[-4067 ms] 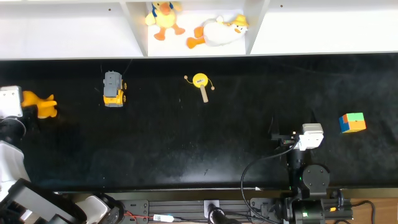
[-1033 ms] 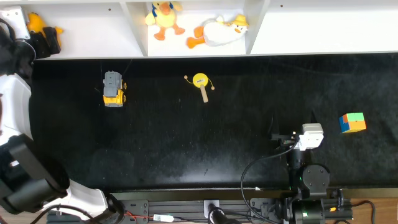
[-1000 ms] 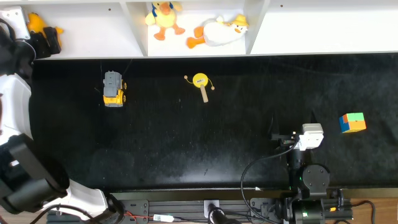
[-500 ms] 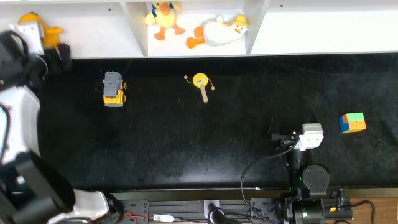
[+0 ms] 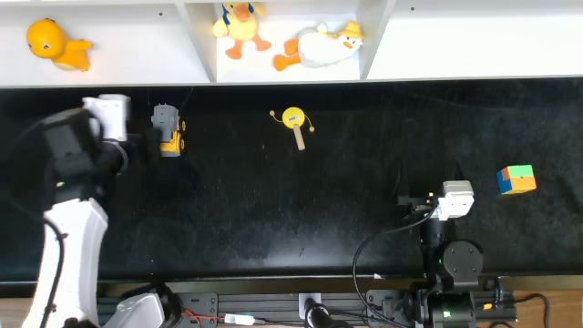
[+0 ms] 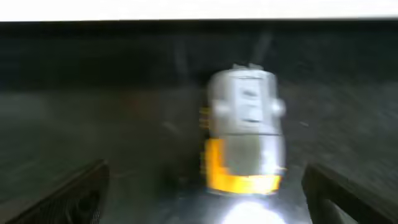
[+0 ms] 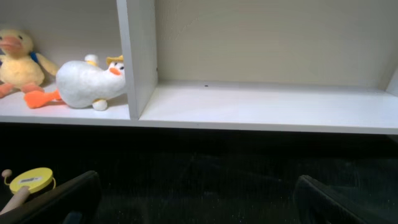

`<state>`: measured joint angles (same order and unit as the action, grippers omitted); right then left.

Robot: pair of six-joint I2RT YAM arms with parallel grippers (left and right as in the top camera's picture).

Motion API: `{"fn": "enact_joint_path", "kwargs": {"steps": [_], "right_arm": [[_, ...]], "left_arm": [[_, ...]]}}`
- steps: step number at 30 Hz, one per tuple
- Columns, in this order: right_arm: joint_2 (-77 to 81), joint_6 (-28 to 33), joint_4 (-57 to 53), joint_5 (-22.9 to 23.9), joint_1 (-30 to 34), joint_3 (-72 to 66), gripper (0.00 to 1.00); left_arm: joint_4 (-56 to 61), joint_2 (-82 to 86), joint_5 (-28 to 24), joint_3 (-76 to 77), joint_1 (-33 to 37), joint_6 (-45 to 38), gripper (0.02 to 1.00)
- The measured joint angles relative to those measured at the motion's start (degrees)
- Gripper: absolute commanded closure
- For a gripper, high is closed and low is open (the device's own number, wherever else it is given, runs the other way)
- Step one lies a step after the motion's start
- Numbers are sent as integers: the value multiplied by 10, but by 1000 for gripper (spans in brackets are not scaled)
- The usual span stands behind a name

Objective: Store Toys

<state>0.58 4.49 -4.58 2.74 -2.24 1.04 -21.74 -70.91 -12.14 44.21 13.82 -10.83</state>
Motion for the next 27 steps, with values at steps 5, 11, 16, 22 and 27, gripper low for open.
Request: {"fn": "enact_joint_path", "kwargs": {"steps": [5, 11, 16, 22, 27], "right_arm": [[0, 0, 0, 0, 0, 0, 5], [0, 0, 0, 0, 0, 0, 7], [0, 0, 0, 0, 0, 0, 7], [0, 0, 0, 0, 0, 0, 5], [0, 0, 0, 0, 0, 0, 5]], "left_arm": [[-10, 0, 9, -3, -57, 12, 20], [7, -38, 13, -3, -63, 36, 20], [38, -98, 13, -4, -63, 44, 18], [61, -133, 13, -4, -63, 51, 222], [70, -138, 13, -4, -63, 56, 467]]}}
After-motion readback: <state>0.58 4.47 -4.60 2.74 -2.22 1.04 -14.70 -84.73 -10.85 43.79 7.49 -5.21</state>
